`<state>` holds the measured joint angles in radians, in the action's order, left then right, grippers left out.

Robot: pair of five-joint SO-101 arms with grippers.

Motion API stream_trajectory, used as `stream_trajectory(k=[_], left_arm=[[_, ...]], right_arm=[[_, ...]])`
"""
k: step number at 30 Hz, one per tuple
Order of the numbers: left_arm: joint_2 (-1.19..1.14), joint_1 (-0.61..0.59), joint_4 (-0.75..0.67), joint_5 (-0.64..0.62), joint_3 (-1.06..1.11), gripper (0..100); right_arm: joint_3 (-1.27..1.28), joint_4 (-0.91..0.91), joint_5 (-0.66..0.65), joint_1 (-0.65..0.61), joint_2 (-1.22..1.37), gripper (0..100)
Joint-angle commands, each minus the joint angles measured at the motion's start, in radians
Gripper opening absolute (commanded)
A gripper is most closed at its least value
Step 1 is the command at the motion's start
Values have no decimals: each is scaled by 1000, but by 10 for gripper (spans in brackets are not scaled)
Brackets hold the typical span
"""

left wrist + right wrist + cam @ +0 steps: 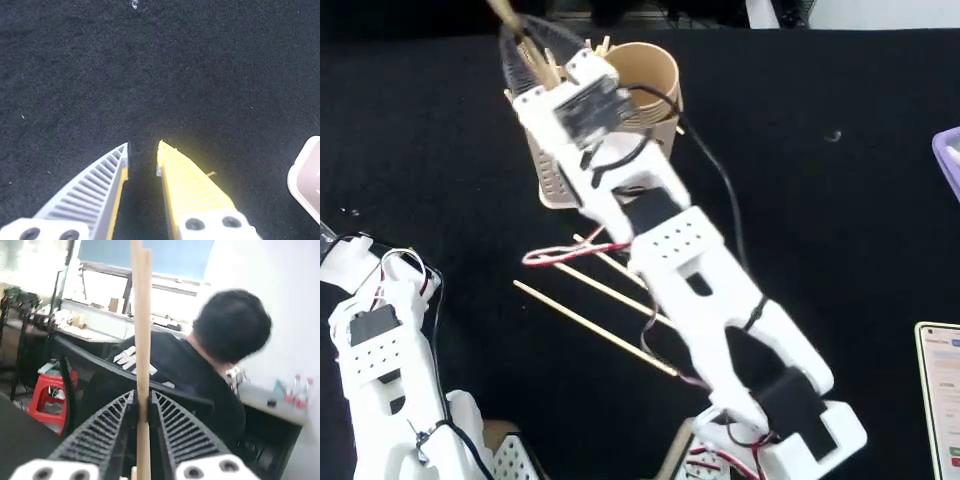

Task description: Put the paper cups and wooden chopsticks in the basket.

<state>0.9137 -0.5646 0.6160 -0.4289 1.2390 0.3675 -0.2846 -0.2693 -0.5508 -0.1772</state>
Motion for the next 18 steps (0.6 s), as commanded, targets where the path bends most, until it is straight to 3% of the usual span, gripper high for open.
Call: stream_trajectory(k=[1,7,12,18], left_arm=[[26,5,-17,-2,-13,109],[26,5,-17,-2,-12,109],[26,5,-17,-2,-12,109],[26,5,-17,-2,-12,109]], right_arm=[[-67,28,114,58,2,11],[-74,161,115,57,5,20],[-140,311,117,57,4,121],[-269,499,114,55,-5,67]])
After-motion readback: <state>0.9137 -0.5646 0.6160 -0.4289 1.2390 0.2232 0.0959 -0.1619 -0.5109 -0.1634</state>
